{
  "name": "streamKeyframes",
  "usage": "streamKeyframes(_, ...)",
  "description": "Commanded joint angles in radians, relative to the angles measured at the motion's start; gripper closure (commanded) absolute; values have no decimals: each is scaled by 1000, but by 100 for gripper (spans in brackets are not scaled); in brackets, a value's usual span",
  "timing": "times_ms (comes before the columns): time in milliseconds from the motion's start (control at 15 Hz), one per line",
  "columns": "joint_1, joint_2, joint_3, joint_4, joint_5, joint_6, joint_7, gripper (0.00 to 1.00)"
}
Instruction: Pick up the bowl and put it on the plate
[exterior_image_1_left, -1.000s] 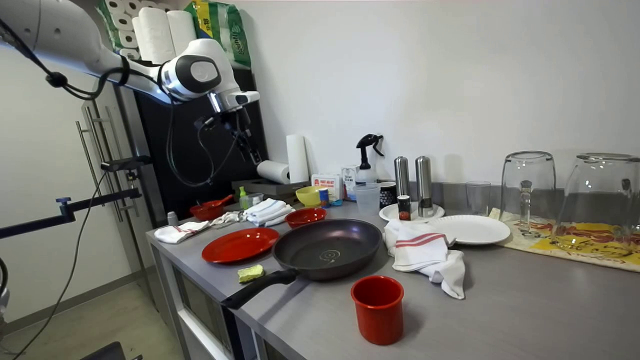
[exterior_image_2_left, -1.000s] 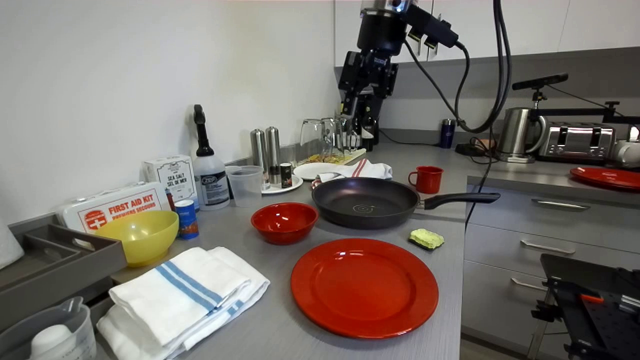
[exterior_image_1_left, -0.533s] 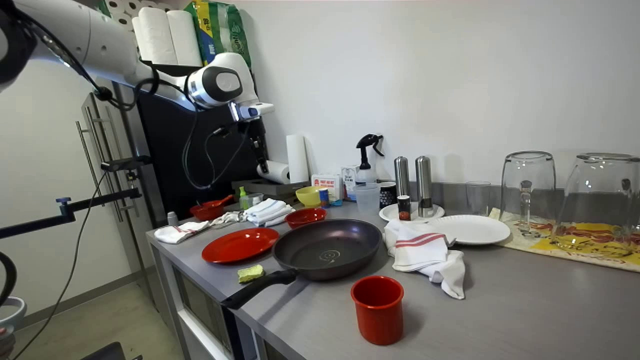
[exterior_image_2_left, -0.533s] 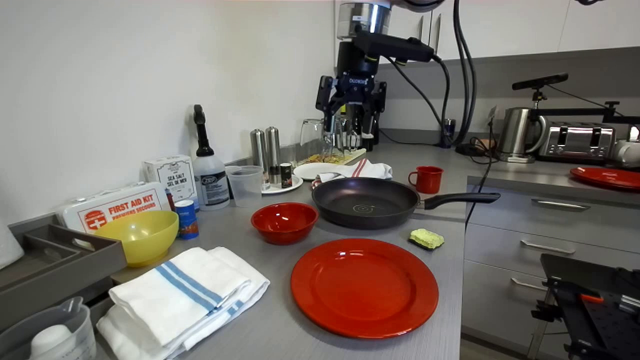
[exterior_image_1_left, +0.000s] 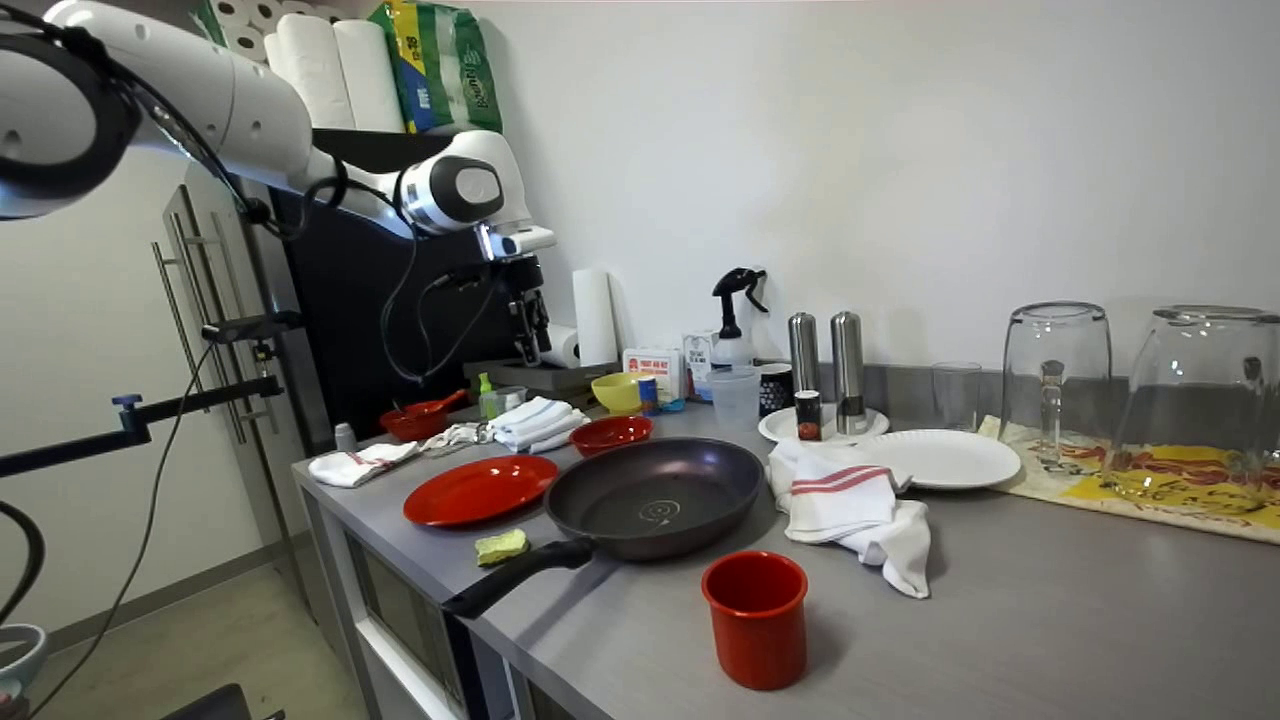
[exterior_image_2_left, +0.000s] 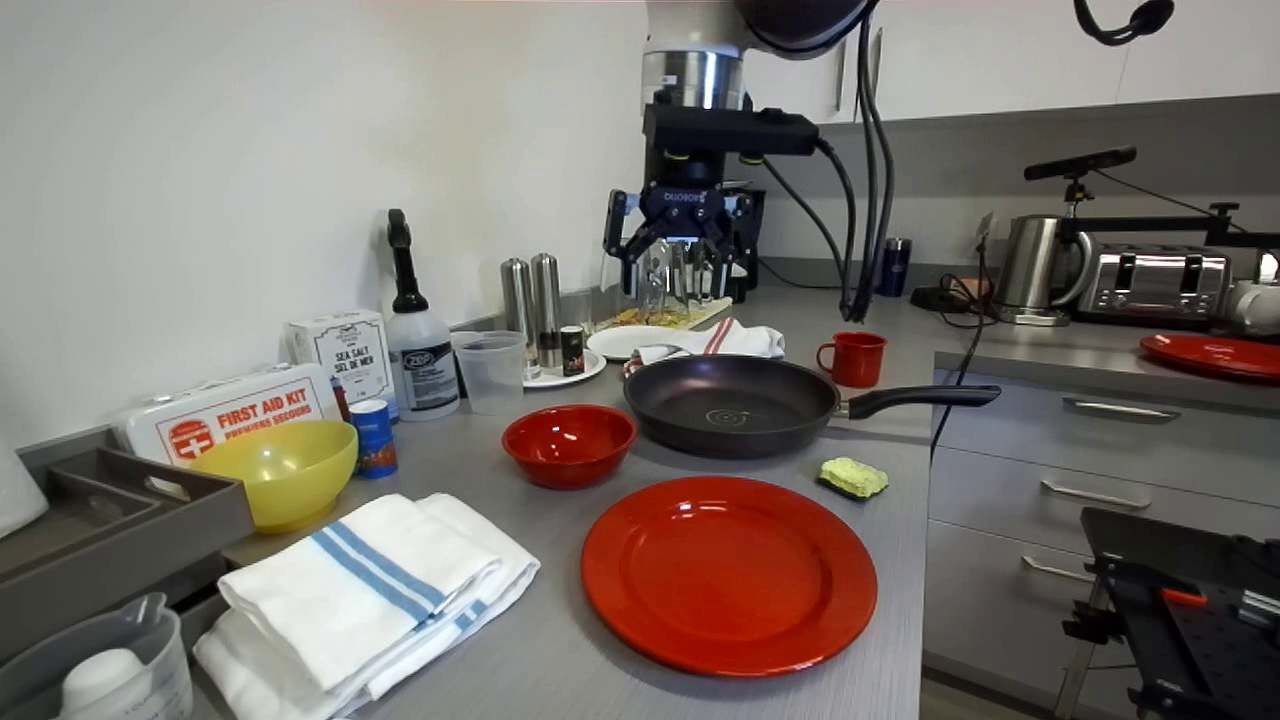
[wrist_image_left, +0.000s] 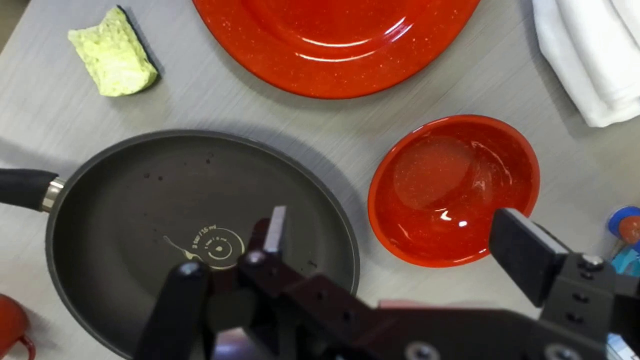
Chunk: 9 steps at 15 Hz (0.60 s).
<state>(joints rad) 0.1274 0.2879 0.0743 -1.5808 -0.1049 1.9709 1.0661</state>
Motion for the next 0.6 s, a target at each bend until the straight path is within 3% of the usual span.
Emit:
streamKeyframes(0, 30, 46, -28, 36, -9, 8, 78, 0)
streamKeyframes(533, 44, 112, -50, 38, -17, 51, 108, 0)
